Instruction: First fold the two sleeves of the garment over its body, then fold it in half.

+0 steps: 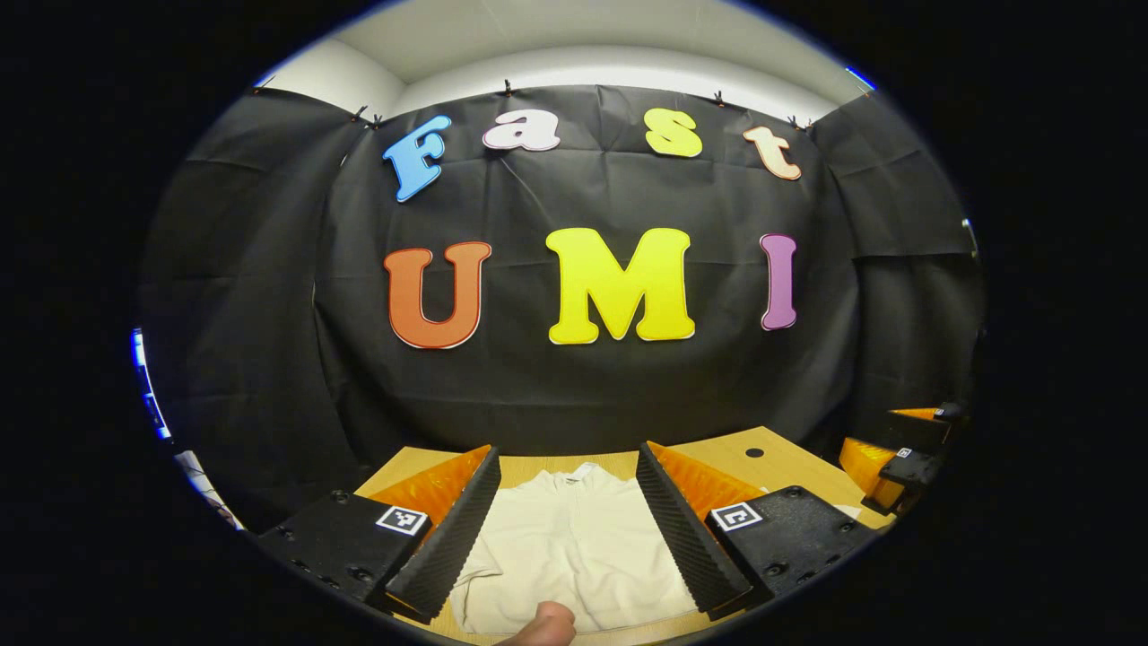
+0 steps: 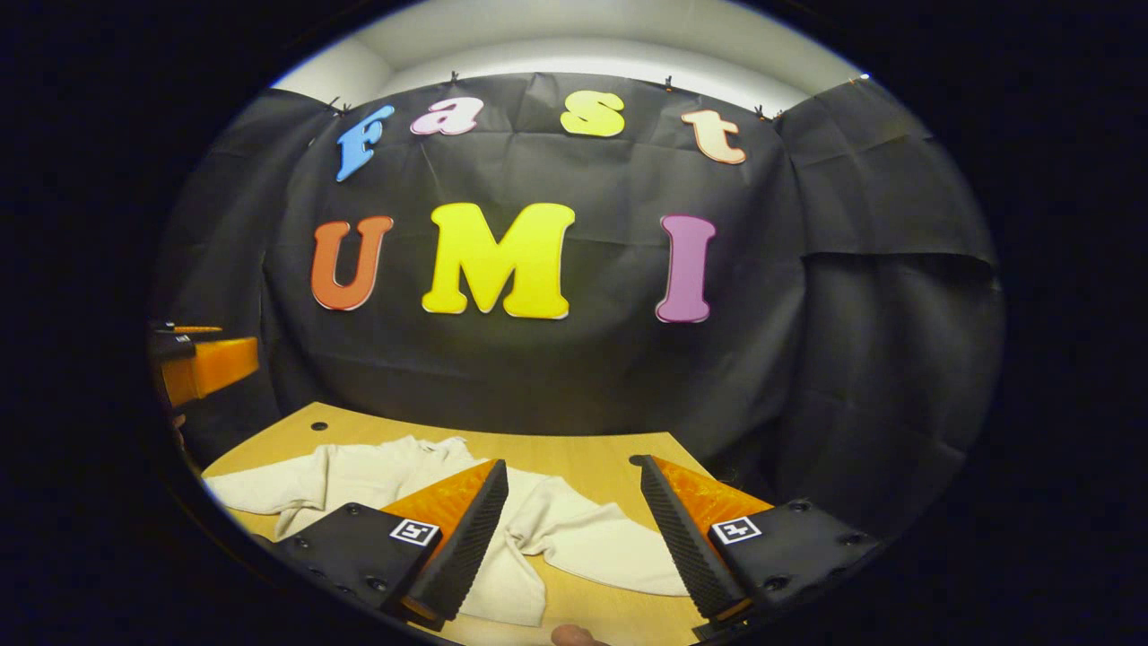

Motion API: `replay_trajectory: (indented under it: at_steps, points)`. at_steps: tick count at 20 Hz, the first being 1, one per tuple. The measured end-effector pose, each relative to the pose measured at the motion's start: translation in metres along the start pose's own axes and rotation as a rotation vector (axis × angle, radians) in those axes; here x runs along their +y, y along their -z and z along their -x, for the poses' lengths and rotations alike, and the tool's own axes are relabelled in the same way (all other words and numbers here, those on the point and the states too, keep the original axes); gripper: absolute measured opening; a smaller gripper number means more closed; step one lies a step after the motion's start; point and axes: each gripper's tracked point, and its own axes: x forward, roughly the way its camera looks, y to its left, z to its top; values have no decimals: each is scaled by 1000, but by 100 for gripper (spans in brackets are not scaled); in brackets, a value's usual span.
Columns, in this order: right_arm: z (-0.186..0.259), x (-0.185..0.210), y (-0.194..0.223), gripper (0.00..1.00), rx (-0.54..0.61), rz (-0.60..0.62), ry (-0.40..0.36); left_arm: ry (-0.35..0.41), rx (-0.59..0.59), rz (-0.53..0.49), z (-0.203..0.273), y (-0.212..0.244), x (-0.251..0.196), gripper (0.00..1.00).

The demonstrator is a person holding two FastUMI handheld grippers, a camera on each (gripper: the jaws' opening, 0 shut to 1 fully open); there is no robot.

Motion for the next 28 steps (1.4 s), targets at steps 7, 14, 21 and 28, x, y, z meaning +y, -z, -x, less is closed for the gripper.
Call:
replay_trajectory:
  at_steps: [7, 14, 21, 28]
  points:
    - [-43, -110, 96, 94, 167, 32, 226, -7, 0, -35, 0, -1, -5, 99]
    - [-62, -189, 207, 94, 404, 1, 350, -15, -22, -40, 1, -13, -28, 98]
    - [-65, -198, 275, 93, 606, -147, 358, -86, -15, -40, 11, -15, -42, 98]
    - [-69, -194, 286, 86, 746, -359, 408, -139, -14, -49, 11, -16, -54, 98]
